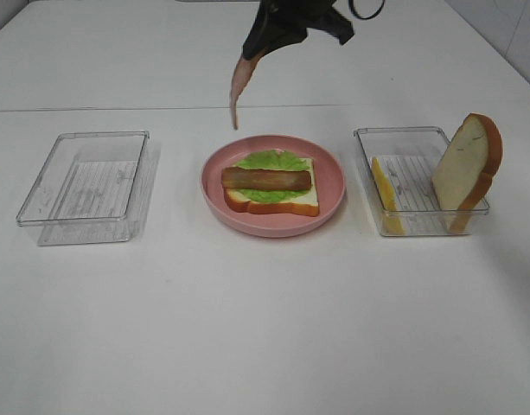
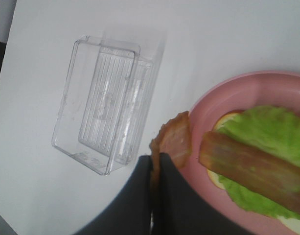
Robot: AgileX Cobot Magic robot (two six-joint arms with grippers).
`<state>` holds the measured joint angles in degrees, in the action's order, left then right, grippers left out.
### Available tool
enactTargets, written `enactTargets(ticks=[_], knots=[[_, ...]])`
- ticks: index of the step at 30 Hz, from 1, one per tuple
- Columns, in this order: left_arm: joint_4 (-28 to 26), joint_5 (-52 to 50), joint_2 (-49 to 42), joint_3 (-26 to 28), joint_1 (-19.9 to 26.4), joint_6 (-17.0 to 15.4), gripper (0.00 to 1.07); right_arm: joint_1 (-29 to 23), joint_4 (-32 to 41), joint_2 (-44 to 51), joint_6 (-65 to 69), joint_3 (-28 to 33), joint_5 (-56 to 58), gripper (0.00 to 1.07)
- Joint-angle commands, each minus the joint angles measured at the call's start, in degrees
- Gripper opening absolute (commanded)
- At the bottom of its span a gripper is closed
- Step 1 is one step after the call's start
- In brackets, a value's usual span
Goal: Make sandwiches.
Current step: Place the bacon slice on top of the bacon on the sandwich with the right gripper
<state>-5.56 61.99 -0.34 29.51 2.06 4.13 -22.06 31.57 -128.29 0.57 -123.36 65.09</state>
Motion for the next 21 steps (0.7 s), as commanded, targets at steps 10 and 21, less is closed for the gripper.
enactTargets(ticks=[10, 21], knots=[[-0.34, -0.34, -0.97, 0.00, 0.06, -0.34, 1.00, -5.04, 3.27, -6.30, -2.23, -0.23, -2.58, 0.00], [-0.34, -0.34, -0.97, 0.00, 0.06, -0.34, 1.00, -4.93, -0.69, -7.79, -2.86, -0.23, -3.61, 0.00]])
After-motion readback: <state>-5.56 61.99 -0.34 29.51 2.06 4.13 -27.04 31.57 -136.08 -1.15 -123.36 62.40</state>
